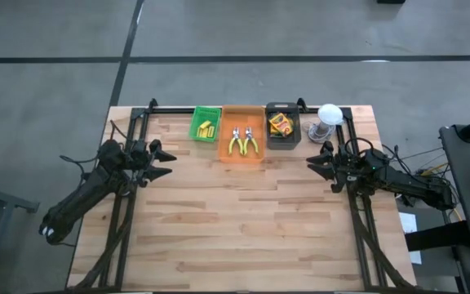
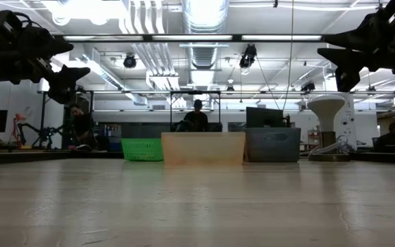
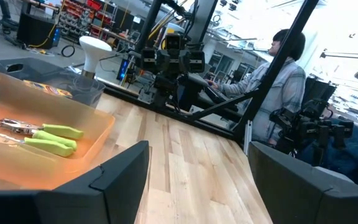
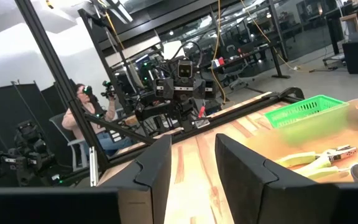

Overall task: Pick & Place School Supplies
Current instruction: Return to Home Position

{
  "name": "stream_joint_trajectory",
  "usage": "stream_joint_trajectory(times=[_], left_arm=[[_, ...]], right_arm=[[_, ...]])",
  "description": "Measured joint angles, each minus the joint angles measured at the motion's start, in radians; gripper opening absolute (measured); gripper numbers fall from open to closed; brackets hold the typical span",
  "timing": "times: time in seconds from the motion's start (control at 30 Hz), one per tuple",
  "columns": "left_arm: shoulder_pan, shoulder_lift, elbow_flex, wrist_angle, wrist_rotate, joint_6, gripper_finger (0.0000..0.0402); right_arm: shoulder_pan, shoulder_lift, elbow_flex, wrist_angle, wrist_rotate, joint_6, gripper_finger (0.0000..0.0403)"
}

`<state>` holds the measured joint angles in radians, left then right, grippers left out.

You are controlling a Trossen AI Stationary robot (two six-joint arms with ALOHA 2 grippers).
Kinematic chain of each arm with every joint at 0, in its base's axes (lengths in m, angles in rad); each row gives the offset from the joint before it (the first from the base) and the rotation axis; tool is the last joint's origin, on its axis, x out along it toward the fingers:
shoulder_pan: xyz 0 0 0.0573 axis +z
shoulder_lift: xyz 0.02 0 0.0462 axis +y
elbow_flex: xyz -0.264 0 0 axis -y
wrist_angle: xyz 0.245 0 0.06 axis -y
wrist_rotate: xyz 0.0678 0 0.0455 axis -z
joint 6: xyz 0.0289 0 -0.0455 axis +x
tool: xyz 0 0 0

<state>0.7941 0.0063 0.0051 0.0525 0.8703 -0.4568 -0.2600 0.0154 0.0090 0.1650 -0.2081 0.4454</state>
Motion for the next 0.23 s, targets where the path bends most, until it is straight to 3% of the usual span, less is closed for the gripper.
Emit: stream_joint_trajectory(times=[0.23], left_arm=[[0.000,0.000,0.000,0.000,0.000,0.000,0.0280]], right_arm=[[0.000,0.000,0.000,0.000,0.000,0.000,0.0118]])
